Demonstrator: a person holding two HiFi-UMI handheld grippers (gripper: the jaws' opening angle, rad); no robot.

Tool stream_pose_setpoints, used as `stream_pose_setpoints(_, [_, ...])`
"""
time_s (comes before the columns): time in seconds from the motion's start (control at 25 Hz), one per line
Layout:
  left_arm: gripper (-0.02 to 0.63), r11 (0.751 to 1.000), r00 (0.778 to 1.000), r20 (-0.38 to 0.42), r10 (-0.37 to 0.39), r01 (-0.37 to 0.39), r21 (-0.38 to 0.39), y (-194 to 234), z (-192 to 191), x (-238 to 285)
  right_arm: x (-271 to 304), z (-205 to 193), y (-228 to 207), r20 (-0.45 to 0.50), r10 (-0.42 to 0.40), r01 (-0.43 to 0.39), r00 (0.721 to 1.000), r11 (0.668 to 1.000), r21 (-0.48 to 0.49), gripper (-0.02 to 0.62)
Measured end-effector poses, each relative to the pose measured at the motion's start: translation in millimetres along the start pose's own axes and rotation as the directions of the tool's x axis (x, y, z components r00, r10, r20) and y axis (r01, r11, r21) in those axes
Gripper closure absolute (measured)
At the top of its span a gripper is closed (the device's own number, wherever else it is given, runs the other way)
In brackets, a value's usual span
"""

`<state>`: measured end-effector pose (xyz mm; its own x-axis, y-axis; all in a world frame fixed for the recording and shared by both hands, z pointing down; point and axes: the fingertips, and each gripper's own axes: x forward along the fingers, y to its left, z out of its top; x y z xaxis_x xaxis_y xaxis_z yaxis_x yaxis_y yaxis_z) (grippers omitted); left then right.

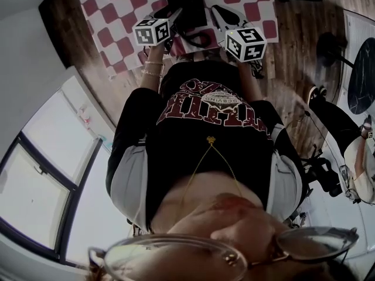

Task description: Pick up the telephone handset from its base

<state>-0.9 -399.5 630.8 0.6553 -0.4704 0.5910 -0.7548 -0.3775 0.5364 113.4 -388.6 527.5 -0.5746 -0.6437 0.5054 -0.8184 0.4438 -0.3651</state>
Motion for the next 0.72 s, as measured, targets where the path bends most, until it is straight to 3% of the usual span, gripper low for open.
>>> stream_pose_setpoints(0.72, [0.505, 0.995, 0.998, -0.011, 0.056, -0.056, -0.083, 3.0, 0.1, -6.3, -8.7, -2.5, -9.5, 0.005, -0.031, 0.031, 1.0, 0.999, 0.007, 0.575])
